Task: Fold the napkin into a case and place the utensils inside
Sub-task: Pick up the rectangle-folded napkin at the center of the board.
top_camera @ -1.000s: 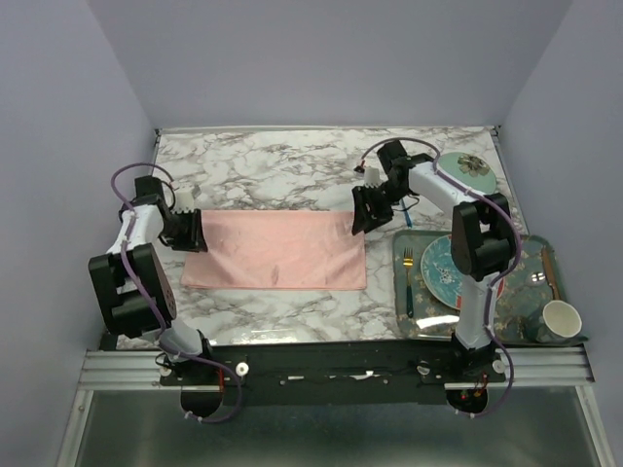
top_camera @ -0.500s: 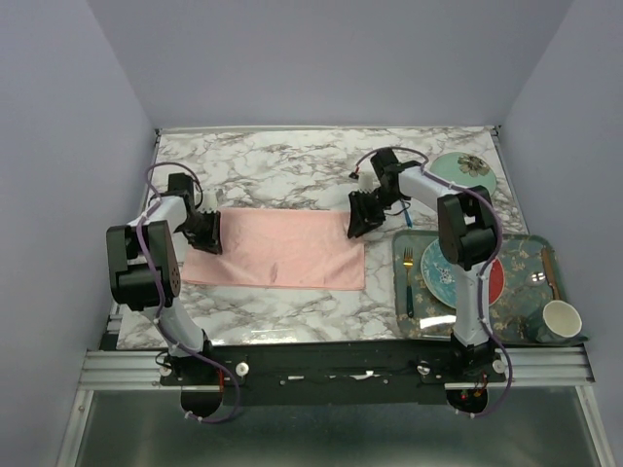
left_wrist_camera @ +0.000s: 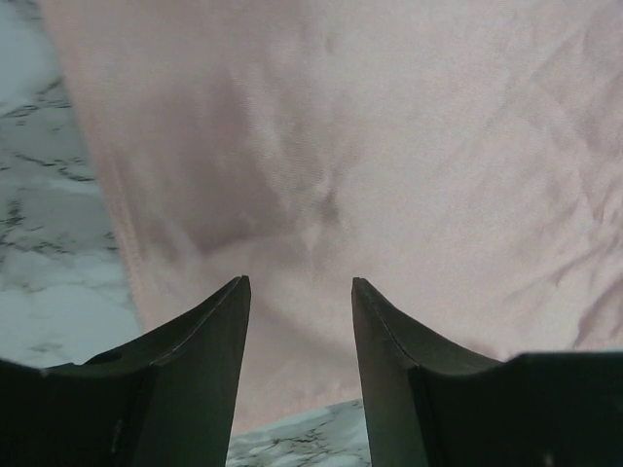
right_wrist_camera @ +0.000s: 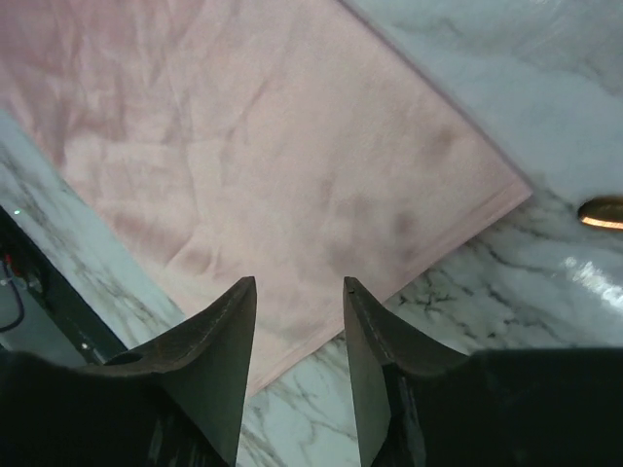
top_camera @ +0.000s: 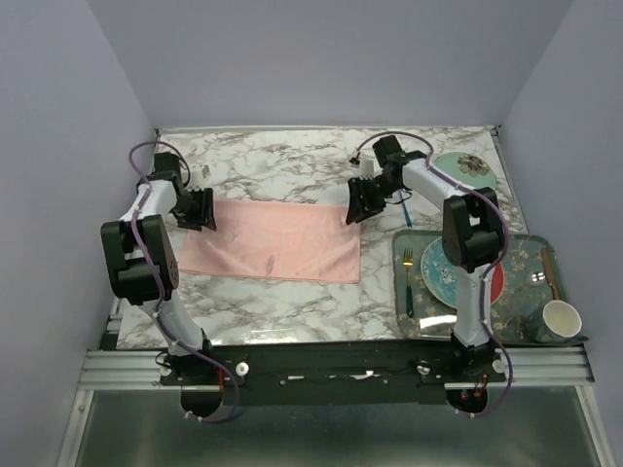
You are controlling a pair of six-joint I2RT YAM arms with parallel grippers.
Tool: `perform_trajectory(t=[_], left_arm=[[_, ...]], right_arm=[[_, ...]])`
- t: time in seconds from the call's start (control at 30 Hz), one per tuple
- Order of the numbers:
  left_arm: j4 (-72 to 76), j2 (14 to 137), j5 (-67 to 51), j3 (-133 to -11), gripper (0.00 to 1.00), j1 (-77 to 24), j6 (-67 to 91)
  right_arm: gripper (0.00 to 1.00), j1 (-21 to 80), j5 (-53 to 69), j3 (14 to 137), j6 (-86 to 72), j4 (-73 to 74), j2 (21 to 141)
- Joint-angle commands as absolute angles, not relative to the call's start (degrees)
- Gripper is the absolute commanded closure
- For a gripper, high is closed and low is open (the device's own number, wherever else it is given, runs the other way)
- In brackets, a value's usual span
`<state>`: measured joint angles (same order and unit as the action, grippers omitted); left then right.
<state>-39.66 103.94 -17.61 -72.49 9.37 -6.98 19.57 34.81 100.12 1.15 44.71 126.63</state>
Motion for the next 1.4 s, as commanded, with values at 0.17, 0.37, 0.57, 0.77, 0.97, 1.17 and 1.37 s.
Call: perform_trajectory(t=[0.17,0.37,0.57,0.77,0.97,1.17,1.37], left_arm=[[-43.4,102.8,-12.5,-78.0,0.39,16.9,-12.0],[-43.1,106.8,-10.6,-79.6,0.38,16.9,-12.3],[-40.2,107.3,-8.1,-77.5,0.39,16.8,-12.2],[-39.8,108.2,-8.5,-75.8,0.4,16.6,-13.1],[-38.4,108.8,-8.5,-74.1,0.41,15.3,-13.9],[-38.1,111.2,-8.2,-75.4,0.46,13.8,-13.7],[-38.3,112.7,-7.6,-76.9,0.5,12.6,-13.8]], right_arm=[[0.39,19.8,33.6,88.0,-3.0,45.0,115.0],[0.39,19.8,30.1,87.1,-6.9,46.1,117.7],[0.39,19.8,28.1,86.8,-7.9,45.4,119.3],[0.4,19.8,28.5,86.7,-8.9,45.7,120.6],[0.42,19.8,28.4,86.0,-9.7,45.6,121.2],[0.44,19.9,28.0,85.8,-10.0,45.7,121.6],[0.47,19.9,27.7,86.6,-9.7,45.8,122.3]])
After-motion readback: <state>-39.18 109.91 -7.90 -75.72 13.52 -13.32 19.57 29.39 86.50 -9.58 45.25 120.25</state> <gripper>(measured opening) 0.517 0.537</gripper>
